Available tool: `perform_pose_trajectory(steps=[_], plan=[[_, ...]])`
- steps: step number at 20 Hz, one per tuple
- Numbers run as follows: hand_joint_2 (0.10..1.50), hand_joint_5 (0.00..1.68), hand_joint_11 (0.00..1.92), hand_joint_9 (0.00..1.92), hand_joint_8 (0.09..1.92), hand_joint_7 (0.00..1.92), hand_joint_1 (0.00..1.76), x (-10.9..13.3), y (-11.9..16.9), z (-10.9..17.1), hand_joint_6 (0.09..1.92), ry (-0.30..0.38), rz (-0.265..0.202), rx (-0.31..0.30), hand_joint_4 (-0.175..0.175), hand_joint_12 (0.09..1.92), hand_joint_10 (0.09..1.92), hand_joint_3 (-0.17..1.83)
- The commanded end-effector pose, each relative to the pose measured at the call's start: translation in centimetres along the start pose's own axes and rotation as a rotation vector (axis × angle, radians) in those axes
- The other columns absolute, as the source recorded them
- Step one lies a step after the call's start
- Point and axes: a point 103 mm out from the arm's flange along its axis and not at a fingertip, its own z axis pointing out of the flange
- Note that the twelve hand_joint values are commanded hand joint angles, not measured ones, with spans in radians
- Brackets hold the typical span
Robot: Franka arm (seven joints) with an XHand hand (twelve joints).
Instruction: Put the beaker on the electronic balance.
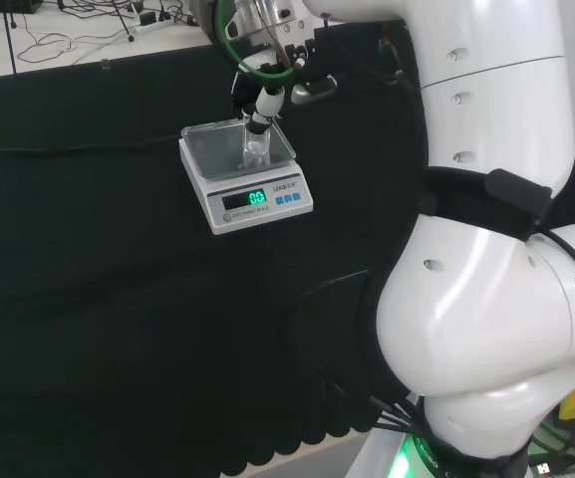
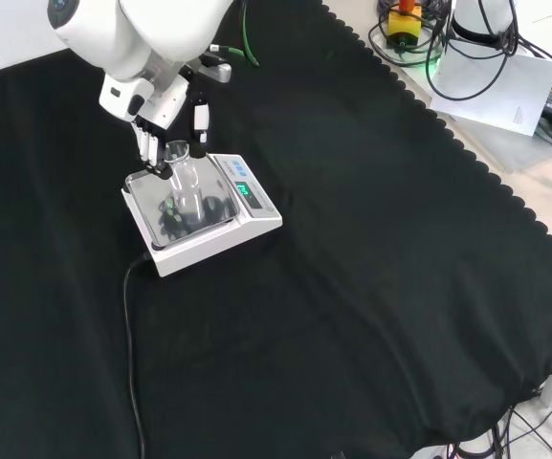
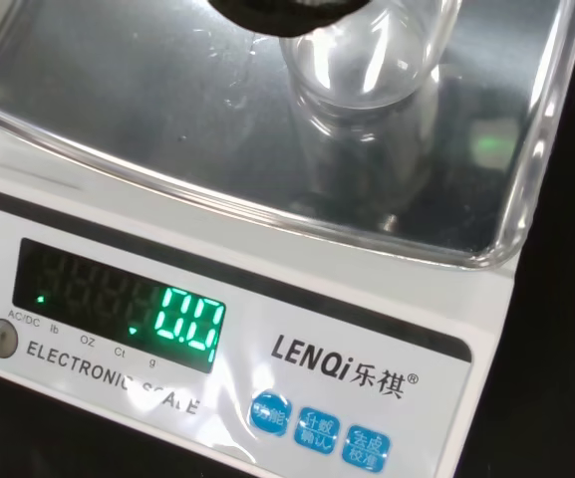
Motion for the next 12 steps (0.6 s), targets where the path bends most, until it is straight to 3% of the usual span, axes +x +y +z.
perform_pose_trajectory(steps=[1, 4, 8, 12], plan=[[1.15, 0.92, 1.09, 1.04, 0.9, 0.86, 1.15, 0.06, -0.14, 0.54, 1.1, -0.007, 0.01, 0.004, -0.175, 0.8, 0.79, -0.01], [1.15, 0.93, 1.1, 1.04, 0.89, 0.86, 1.15, 0.15, -0.12, 0.69, 1.09, 0.0, 0.007, 0.023, -0.175, 0.81, 0.78, -0.01], [1.09, 1.05, 1.28, 1.14, 0.83, 0.83, 1.16, 0.18, -0.04, 0.64, 0.89, -0.001, 0.008, 0.042, -0.171, 0.77, 0.61, -0.03], [0.97, 0.91, 1.26, 1.13, 0.82, 0.75, 1.04, 0.15, -0.06, 0.57, 0.8, -0.005, 0.012, 0.047, -0.175, 0.77, 0.53, -0.13]])
